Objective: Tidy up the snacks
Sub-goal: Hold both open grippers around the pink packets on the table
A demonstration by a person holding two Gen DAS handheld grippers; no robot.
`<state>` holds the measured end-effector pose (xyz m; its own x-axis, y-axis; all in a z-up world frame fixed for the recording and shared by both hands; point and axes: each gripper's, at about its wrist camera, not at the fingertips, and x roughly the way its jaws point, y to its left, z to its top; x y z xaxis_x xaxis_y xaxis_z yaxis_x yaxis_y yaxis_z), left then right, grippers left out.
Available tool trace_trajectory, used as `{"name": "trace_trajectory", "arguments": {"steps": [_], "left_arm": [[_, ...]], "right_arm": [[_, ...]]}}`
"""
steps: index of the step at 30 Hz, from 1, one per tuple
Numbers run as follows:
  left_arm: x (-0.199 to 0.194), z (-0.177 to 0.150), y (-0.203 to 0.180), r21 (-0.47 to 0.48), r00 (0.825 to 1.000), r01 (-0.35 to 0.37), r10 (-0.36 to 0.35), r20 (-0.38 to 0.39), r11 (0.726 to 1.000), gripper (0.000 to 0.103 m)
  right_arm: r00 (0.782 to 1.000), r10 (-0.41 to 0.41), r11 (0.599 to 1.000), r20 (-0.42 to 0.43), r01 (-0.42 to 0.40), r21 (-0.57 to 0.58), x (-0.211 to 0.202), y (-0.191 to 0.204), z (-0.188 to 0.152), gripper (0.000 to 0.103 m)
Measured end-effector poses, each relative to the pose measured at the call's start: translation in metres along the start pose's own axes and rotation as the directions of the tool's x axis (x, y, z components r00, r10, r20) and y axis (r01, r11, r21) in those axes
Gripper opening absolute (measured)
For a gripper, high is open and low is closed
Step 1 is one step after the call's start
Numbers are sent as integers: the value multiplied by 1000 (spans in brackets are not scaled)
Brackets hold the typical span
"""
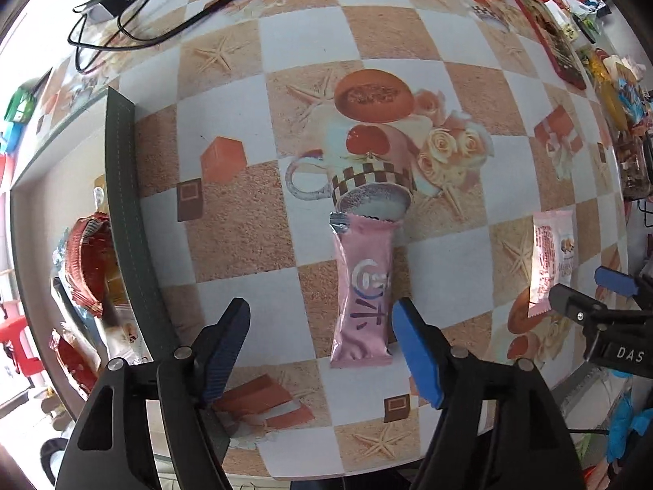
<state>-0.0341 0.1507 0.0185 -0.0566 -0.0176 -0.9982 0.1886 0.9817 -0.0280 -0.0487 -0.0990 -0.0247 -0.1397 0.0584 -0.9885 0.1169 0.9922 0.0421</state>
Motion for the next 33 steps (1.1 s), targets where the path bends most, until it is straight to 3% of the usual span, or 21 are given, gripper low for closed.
{"name": "trace_trajectory", "arguments": {"steps": [8,11,13,19,23,25,27,33], "left_arm": [[25,18,-12,63,999,-32,34,-32,998,78],[30,34,-14,73,999,-32,34,-30,997,92],[42,33,-13,68,996,-24,29,-79,997,103],[40,30,-16,69,999,-24,27,-45,997,103],[41,48,-19,69,999,-22,24,-21,997,103],[40,46,-19,69,1000,-22,22,-5,997,103],[37,20,-14,69,1000,-21,21,6,997,103],[39,23,-16,70,1000,-21,20,10,997,103]], "right_arm": [[999,-46,998,-25,45,-33,-5,32,28,100],[997,-62,997,-51,59,-51,8,44,31,100],[994,-85,994,-70,81,-67,21,54,31,103],[996,-75,995,-56,71,-77,21,59,33,103],[996,-76,994,-53,71,-79,22,62,36,103],[996,-75,994,-43,71,-78,23,65,33,103],[997,-74,994,-35,71,-78,21,60,31,103],[997,-73,994,-34,71,-79,18,58,30,103]]}}
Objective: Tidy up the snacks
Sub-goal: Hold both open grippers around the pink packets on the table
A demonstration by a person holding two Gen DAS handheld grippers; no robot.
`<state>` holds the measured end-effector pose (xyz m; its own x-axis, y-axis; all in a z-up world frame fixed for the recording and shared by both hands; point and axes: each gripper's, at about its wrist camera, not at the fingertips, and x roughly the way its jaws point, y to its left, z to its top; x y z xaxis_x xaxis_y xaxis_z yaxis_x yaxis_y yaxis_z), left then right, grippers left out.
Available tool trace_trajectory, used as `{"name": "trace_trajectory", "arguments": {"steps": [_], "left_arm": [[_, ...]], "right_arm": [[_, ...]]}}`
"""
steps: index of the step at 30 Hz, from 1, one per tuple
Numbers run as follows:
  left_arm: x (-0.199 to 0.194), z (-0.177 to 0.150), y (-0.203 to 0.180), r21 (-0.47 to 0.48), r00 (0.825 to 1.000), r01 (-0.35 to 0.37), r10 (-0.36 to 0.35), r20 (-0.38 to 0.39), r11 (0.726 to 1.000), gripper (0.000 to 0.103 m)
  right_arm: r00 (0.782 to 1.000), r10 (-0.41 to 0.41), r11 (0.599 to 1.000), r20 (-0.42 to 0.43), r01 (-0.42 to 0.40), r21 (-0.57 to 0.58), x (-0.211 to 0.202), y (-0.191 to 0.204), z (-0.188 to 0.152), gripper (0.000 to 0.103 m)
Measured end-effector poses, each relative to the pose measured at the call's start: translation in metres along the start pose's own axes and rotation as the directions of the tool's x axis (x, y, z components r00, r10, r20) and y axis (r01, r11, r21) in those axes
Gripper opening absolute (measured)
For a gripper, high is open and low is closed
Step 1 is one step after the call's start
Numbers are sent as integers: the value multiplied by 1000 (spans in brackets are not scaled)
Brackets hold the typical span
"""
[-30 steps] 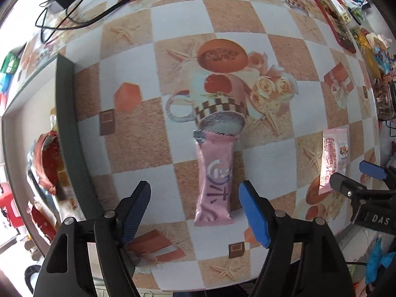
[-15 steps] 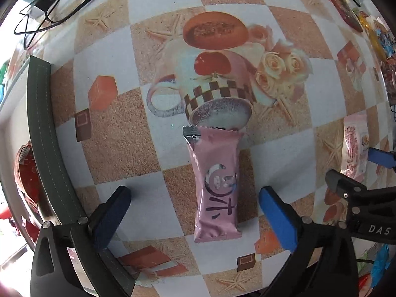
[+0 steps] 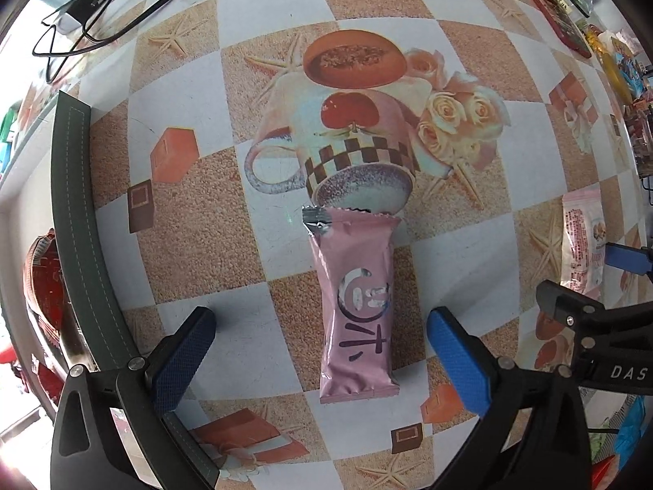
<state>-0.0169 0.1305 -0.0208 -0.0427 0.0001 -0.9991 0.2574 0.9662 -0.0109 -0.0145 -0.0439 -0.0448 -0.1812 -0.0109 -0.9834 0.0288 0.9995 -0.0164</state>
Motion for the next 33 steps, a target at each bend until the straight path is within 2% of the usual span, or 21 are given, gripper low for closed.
{"name": "trace_trajectory", "arguments": {"steps": [33], "left_arm": [[0,0,0,-4,1000,2,-2,3,1000,103]], "right_arm": [[1000,1,1000,8,-1,-3,-1,0,-2,103]]}}
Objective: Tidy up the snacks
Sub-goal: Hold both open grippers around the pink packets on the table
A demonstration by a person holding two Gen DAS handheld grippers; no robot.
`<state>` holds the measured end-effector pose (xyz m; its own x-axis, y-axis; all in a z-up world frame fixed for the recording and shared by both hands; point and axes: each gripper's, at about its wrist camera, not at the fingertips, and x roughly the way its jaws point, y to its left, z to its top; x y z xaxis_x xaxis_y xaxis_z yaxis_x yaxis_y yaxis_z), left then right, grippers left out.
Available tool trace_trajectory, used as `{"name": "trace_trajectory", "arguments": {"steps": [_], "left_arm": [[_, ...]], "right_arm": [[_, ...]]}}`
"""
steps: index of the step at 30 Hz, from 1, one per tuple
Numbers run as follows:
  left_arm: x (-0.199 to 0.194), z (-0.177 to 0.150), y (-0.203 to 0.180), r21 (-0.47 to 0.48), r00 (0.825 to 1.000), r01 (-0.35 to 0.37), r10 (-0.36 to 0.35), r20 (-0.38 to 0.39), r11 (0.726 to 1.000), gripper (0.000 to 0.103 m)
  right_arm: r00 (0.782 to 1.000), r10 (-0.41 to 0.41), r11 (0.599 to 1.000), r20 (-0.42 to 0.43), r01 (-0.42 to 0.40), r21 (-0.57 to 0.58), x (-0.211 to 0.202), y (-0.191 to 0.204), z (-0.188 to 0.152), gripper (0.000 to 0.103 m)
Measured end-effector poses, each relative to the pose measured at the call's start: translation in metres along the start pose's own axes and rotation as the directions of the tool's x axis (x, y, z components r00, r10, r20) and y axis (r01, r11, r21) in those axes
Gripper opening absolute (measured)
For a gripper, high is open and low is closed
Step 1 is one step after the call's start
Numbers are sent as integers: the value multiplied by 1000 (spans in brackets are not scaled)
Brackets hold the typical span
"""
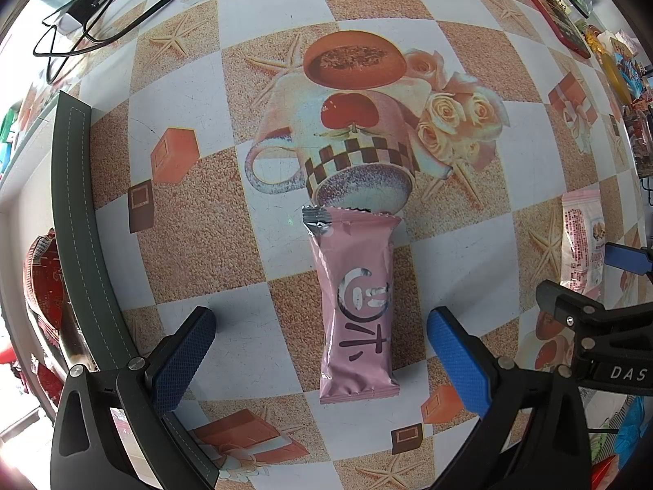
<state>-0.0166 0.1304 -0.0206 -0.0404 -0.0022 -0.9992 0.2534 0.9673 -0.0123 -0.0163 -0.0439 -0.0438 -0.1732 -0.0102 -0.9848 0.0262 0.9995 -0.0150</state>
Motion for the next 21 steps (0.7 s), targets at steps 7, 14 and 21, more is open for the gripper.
{"name": "trace_trajectory", "arguments": {"steps": [7,14,21], "left_arm": [[0,-1,-1,-1,1000,0,0,1,1000,103],[0,-1,1,-3,1000,1,-1,-6,1000,103],[-4,10,20,-88,1000,4,-5,-15,996,103]], "right_arm": [[1000,0,1000,0,0,0,0,0,1,103],[1000,0,1000,0,0,0,0,0,1,103],[1000,0,1000,2,0,0,1,0,1,103]]}}
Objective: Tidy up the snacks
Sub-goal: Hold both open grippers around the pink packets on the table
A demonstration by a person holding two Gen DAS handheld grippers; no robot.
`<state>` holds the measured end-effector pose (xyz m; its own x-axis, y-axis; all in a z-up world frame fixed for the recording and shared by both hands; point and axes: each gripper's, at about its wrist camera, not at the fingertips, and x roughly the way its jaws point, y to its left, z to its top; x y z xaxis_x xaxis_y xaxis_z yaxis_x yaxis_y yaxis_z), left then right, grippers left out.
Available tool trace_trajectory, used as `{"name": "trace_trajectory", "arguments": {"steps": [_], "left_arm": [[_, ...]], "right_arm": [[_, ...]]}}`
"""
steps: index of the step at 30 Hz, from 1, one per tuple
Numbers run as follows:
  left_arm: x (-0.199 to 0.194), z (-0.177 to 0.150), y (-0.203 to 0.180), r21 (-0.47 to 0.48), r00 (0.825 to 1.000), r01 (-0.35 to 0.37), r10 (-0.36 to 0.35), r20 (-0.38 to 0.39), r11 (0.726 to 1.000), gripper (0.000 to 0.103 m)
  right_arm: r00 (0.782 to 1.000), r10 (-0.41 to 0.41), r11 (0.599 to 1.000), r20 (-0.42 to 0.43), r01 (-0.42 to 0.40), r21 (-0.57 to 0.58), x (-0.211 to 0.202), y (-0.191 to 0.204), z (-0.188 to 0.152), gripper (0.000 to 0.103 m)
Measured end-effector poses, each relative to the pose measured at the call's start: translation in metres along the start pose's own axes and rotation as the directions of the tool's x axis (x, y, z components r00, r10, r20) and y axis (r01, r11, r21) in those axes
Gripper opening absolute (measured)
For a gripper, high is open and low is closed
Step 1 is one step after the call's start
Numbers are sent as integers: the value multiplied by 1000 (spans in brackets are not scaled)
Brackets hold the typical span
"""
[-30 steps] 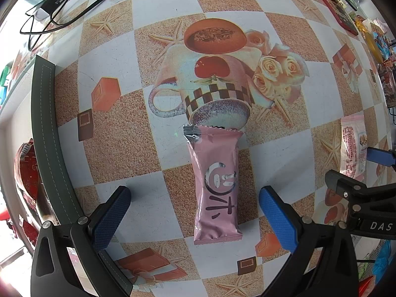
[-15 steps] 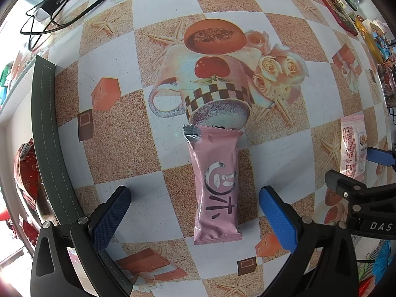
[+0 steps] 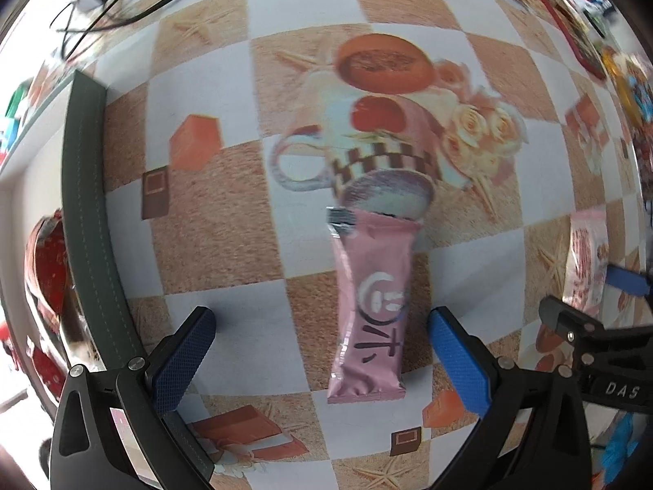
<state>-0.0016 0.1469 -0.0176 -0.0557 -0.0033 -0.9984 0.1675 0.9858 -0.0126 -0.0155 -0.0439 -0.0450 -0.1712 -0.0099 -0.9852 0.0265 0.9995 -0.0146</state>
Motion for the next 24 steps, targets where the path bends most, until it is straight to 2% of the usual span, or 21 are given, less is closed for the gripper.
{"name": "trace_trajectory", "arguments": {"steps": [24], "left_arm": [[-3,0,4,-8,1000,5,-5,6,1000,103]], "right_arm": [[1000,0,1000,3,0,0,-1,0,-1,103]]}}
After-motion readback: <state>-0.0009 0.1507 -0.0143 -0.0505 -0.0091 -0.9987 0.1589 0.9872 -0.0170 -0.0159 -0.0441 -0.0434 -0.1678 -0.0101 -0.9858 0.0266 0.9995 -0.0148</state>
